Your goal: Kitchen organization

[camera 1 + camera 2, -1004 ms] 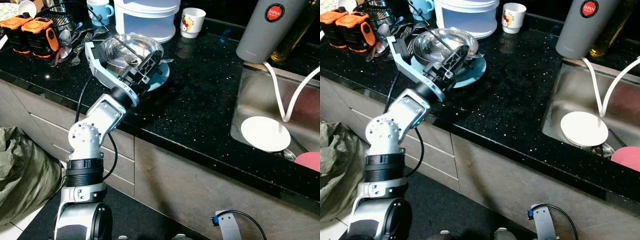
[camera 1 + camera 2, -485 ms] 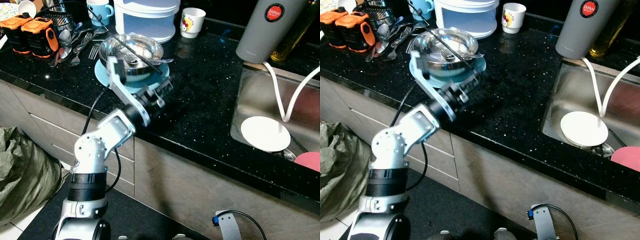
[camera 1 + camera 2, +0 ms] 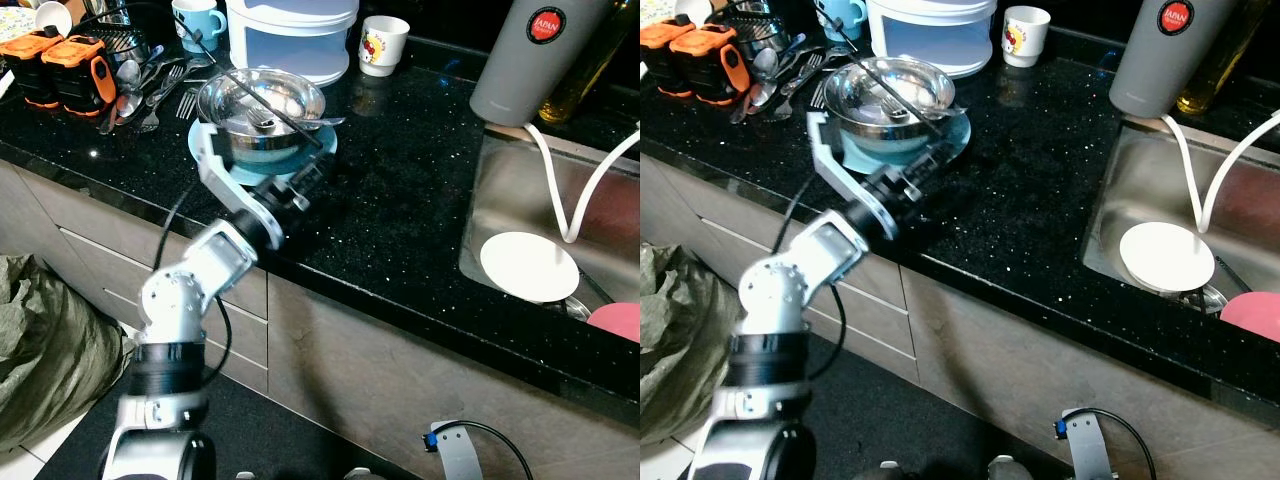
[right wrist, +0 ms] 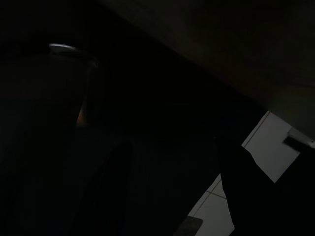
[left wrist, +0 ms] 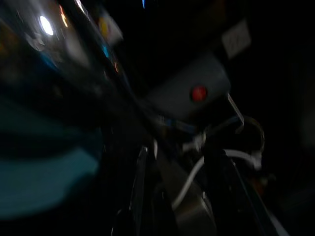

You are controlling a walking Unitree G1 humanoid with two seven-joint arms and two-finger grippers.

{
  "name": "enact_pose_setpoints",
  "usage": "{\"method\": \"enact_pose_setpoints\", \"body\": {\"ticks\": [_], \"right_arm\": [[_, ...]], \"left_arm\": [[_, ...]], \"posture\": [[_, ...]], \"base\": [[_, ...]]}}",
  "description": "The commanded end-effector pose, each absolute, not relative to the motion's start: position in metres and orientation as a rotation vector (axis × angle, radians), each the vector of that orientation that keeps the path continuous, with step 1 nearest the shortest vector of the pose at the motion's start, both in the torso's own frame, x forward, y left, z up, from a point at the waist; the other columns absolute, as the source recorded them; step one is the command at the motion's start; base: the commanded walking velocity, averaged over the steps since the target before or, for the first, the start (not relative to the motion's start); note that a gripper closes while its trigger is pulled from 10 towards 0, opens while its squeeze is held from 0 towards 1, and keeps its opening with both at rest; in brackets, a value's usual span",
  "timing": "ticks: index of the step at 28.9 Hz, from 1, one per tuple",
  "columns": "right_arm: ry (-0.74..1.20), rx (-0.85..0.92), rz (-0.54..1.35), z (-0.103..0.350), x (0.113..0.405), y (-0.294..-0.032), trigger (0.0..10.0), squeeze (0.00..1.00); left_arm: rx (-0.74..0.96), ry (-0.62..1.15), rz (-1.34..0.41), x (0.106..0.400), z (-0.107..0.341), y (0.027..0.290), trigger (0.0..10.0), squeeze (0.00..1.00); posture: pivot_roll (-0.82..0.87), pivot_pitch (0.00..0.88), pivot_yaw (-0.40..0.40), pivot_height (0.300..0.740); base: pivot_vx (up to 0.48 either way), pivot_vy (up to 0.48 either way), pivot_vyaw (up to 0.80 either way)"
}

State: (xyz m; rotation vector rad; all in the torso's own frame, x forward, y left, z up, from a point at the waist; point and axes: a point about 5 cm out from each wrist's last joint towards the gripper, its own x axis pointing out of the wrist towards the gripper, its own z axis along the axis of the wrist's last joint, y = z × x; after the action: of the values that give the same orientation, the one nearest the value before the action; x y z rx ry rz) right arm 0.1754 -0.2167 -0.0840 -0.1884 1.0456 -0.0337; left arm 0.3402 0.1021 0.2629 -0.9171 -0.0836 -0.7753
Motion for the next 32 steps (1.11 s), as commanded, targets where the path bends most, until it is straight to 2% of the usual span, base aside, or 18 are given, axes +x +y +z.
{"method": "enact_pose_setpoints", "body": {"ticks": [1, 29, 30, 31, 32], "right_arm": [[1.066, -0.177, -0.049, -0.087, 0.168, -0.221, 10.0, 0.00], [1.064, -0.172, -0.051, -0.087, 0.163, -0.226, 10.0, 0.00], [1.064, -0.172, -0.051, -0.087, 0.163, -0.226, 10.0, 0.00], [1.064, -0.172, -0.051, -0.087, 0.163, -0.226, 10.0, 0.00], [1.063, -0.172, -0.050, -0.087, 0.163, -0.226, 10.0, 0.00]], "left_arm": [[-0.902, -0.066, -0.762, 0.343, 0.258, 0.102, 10.0, 0.00], [-0.922, -0.098, -0.821, 0.366, 0.269, 0.100, 10.0, 0.00], [-0.922, -0.096, -0.826, 0.367, 0.270, 0.099, 4.4, 0.00], [-0.924, -0.094, -0.832, 0.368, 0.270, 0.098, 2.0, 0.00], [-0.923, -0.095, -0.841, 0.369, 0.271, 0.097, 0.0, 0.00]], "posture": [[0.03, 0.174, -0.050, 0.740], [0.00, 0.183, -0.063, 0.740], [-0.01, 0.181, -0.062, 0.740], [-0.01, 0.182, -0.061, 0.740], [-0.01, 0.182, -0.061, 0.740]], "base": [[0.000, 0.000, 0.00], [0.000, 0.000, 0.00], [0.000, 0.000, 0.00], [0.000, 0.000, 0.00], [0.000, 0.000, 0.00]]}}
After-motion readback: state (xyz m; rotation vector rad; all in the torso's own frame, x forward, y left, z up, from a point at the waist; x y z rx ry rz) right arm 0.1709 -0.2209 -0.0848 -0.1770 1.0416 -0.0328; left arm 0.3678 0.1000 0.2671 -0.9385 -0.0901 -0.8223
